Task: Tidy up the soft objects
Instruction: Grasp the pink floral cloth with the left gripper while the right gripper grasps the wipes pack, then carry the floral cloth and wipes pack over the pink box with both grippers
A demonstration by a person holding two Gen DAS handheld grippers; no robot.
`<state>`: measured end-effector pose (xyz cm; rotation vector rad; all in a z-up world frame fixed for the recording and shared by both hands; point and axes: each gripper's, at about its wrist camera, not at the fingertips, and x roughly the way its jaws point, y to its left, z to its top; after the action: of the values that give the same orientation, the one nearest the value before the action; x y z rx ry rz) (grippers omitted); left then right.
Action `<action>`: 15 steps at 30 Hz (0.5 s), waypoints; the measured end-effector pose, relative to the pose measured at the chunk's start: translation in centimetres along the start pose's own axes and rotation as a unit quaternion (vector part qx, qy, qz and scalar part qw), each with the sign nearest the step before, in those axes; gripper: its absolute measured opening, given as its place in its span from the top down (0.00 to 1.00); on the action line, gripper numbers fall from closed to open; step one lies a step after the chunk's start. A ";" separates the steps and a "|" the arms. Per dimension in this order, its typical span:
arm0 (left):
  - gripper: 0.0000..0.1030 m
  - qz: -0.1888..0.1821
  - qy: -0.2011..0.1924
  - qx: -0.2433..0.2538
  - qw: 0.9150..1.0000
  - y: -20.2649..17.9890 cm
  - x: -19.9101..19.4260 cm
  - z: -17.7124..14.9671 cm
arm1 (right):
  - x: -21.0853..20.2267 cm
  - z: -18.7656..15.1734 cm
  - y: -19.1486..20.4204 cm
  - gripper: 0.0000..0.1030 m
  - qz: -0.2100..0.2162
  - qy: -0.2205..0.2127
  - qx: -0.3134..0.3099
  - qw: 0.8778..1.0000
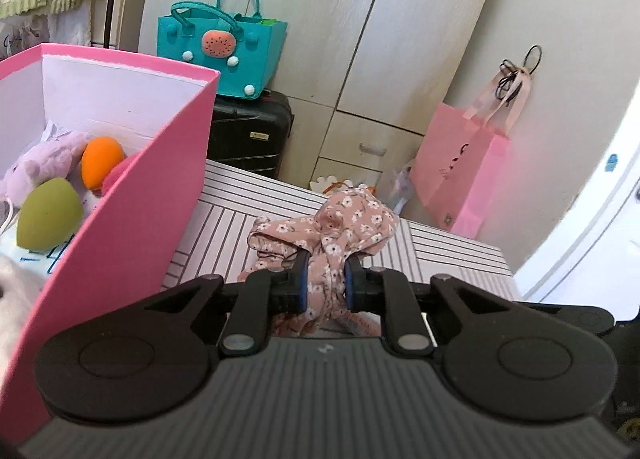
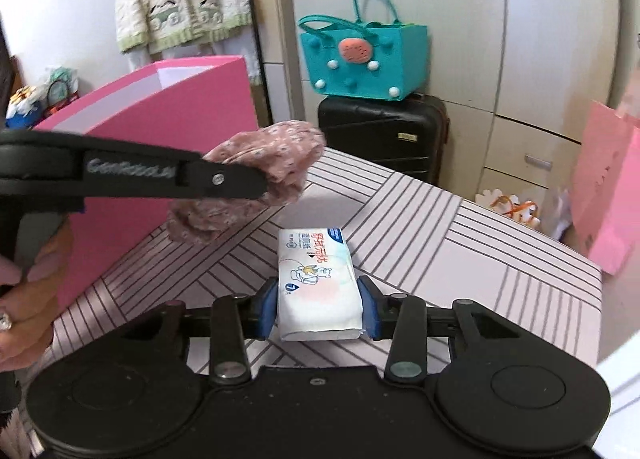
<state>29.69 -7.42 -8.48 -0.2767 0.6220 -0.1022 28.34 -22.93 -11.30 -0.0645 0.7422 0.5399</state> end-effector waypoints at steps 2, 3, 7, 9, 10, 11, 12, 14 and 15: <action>0.85 -0.008 -0.003 -0.001 1.000 0.1 -0.8 -0.1 | -0.8 -0.2 0.3 0.55 -0.007 -0.004 0.006 1.000; 0.85 -0.013 -0.005 0.000 1.000 0.2 -1.2 -0.1 | -1.2 -0.3 0.4 0.55 -0.008 -0.005 0.005 1.000; 0.85 -0.035 -0.005 0.009 0.999 0.5 -2.9 -0.4 | -2.5 -0.6 1.1 0.55 -0.013 -0.009 0.004 1.000; 0.85 -0.044 -0.005 0.013 0.999 0.6 -3.8 -0.5 | -3.2 -0.7 1.4 0.55 -0.017 -0.013 0.007 1.000; 0.85 -0.048 -0.006 0.016 0.999 0.7 -4.3 -0.6 | -3.6 -0.8 1.6 0.55 -0.018 -0.016 0.008 1.000; 0.85 -0.053 -0.007 0.020 0.998 0.8 -4.9 -0.7 | -4.1 -0.9 1.8 0.55 -0.019 -0.018 0.010 1.000; 0.85 -0.056 -0.007 0.025 0.998 0.8 -5.4 -0.8 | -4.5 -0.9 2.0 0.55 -0.020 -0.019 0.009 1.000; 0.85 -0.058 -0.006 0.036 0.998 0.9 -6.5 -1.0 | -5.5 -1.2 2.7 0.55 -0.021 -0.021 0.008 1.000; 0.85 -0.056 -0.003 0.041 0.998 1.0 -7.0 -1.0 | -6.1 -1.3 3.0 0.55 -0.021 -0.021 0.008 1.000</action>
<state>23.41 -5.48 -5.63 -0.2325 0.5938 -0.2338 22.40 -23.36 -7.87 -0.0530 0.7026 0.4946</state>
